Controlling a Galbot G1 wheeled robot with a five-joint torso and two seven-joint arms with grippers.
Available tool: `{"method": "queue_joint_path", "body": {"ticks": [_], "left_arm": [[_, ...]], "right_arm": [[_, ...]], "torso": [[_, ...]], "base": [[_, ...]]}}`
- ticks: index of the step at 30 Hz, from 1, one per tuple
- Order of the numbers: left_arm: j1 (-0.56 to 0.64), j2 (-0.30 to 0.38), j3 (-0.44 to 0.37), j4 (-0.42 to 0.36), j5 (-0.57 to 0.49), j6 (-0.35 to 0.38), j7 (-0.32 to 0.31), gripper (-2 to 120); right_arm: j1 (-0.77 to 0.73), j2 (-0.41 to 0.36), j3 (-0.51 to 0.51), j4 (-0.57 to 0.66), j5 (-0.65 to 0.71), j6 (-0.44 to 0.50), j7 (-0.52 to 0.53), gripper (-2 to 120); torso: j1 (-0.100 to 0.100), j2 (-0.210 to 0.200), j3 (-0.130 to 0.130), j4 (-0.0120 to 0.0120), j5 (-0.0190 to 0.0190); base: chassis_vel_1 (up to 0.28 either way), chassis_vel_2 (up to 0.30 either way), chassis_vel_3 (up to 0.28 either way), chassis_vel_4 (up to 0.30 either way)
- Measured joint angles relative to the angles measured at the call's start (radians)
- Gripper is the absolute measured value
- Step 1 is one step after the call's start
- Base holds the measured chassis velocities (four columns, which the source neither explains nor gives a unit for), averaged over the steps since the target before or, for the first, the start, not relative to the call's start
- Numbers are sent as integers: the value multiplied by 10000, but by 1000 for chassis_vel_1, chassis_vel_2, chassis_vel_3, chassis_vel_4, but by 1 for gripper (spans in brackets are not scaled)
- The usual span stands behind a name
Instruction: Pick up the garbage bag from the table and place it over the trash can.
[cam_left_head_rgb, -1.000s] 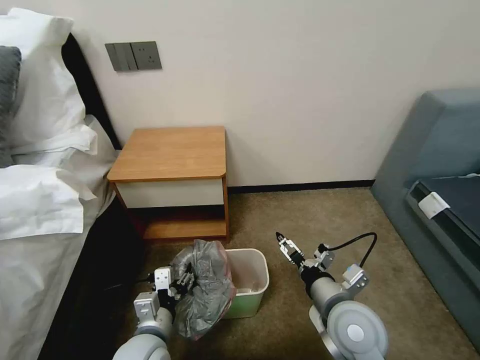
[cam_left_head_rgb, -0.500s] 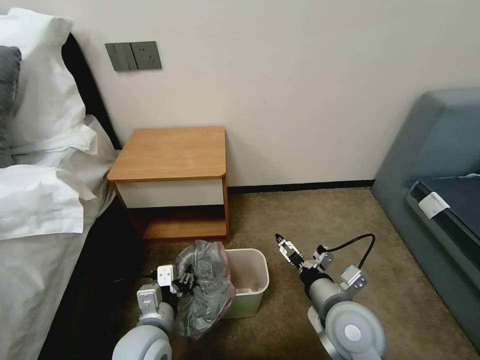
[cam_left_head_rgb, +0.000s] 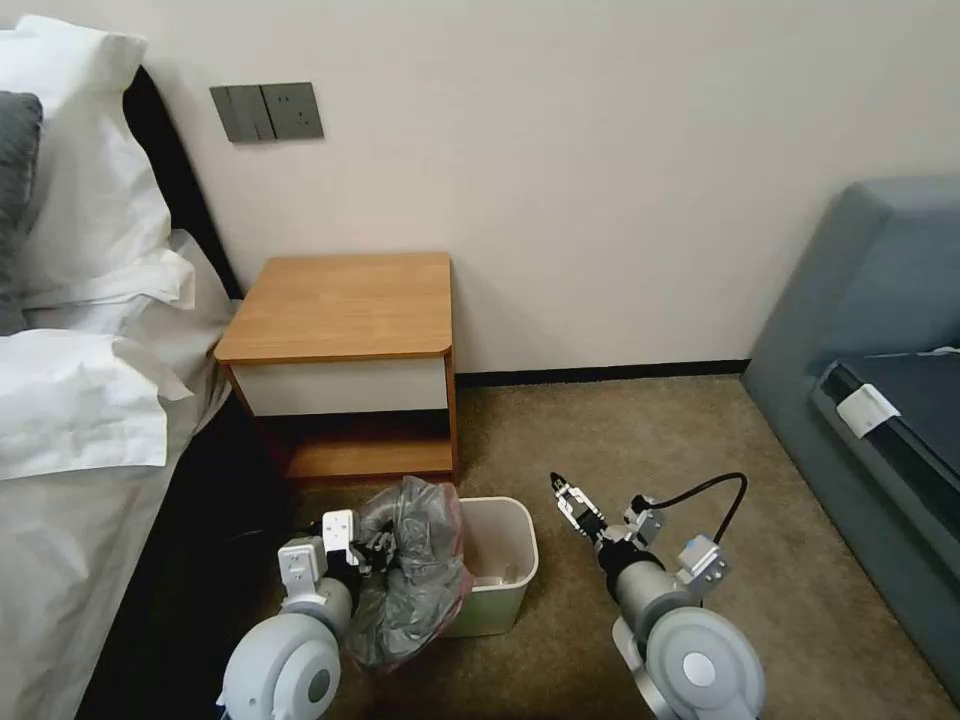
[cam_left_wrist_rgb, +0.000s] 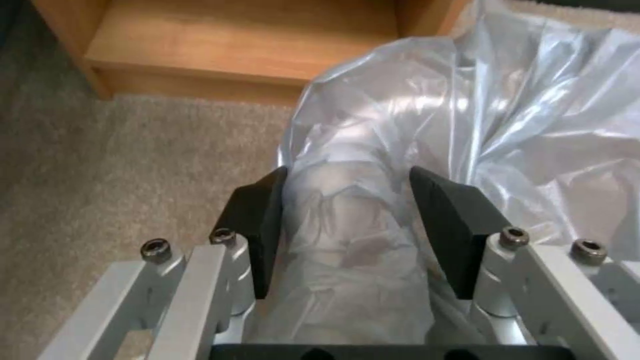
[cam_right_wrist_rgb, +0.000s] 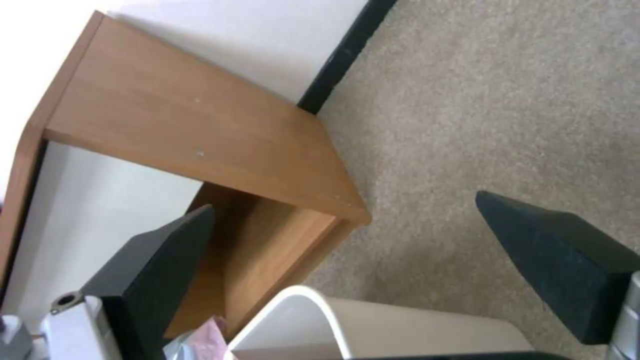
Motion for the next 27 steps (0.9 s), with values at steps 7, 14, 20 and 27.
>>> {"method": "queue_joint_path", "body": {"ticks": [7, 14, 20, 27], "left_arm": [[-55, 131, -35, 175, 3, 174, -90, 49], [-28, 145, -23, 377, 2, 210, -86, 49], [-10, 116, 6, 454, 22, 201, -58, 48], [9, 57, 38, 488, 57, 142, -52, 25]], "right_arm": [[-35, 67, 15, -87, -63, 33, -60, 100], [-75, 69, 41, -86, -73, 65, -76, 100], [-123, 69, 61, -62, -98, 79, -101, 100], [-191, 72, 91, -10, -169, 103, -150, 100]], "torso": [[0, 0, 0, 0, 0], [0, 0, 0, 0, 0], [0, 0, -1, 1, 2], [0, 0, -1, 1, 2]], "base": [[0, 0, 0, 0], [0, 0, 0, 0], [0, 0, 0, 0], [0, 0, 0, 0]]}}
